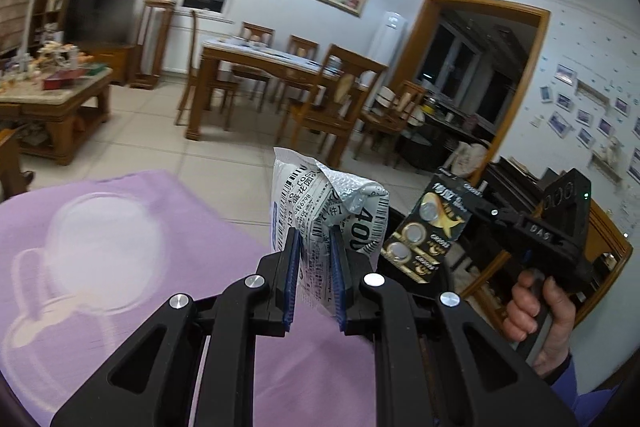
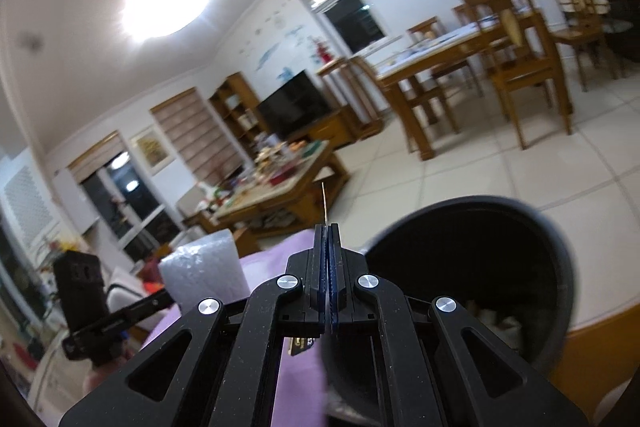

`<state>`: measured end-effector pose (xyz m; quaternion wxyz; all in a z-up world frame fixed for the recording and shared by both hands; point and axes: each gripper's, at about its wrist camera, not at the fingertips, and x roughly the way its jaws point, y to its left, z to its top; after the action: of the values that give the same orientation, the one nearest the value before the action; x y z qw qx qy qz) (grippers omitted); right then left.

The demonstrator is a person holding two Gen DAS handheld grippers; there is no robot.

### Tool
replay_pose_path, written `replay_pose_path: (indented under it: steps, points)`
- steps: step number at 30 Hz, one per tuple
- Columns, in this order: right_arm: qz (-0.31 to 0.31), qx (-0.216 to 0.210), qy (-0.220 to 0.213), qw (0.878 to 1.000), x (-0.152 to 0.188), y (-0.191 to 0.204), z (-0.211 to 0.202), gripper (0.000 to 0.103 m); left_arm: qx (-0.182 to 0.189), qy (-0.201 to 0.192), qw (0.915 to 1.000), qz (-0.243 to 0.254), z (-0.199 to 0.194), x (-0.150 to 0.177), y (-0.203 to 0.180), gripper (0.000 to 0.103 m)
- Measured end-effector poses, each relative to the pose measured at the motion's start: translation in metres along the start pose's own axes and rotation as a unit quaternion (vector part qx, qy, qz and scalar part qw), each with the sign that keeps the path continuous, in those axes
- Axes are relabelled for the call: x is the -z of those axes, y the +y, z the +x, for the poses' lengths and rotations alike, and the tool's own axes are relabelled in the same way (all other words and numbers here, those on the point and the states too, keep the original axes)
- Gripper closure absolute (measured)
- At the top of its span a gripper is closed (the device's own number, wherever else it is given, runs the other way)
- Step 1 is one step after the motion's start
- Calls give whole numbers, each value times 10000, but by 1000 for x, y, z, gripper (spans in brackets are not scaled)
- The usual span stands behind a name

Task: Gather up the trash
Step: 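Carry silver packet and battery card over the black bin and open both tools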

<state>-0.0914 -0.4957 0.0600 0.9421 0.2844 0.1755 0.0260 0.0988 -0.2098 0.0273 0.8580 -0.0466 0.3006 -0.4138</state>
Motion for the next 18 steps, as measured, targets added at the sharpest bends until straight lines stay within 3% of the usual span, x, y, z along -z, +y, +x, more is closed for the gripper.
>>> replay_pose_path:
  steps: [8,18]
  points:
    - [251,544,51,9982,6,-83,-6,101,380,399,9982,223,69,3,-36,88]
    - [529,726,169,9958,18,-125,21,100,443,833,9942,509,122,14,-59,88]
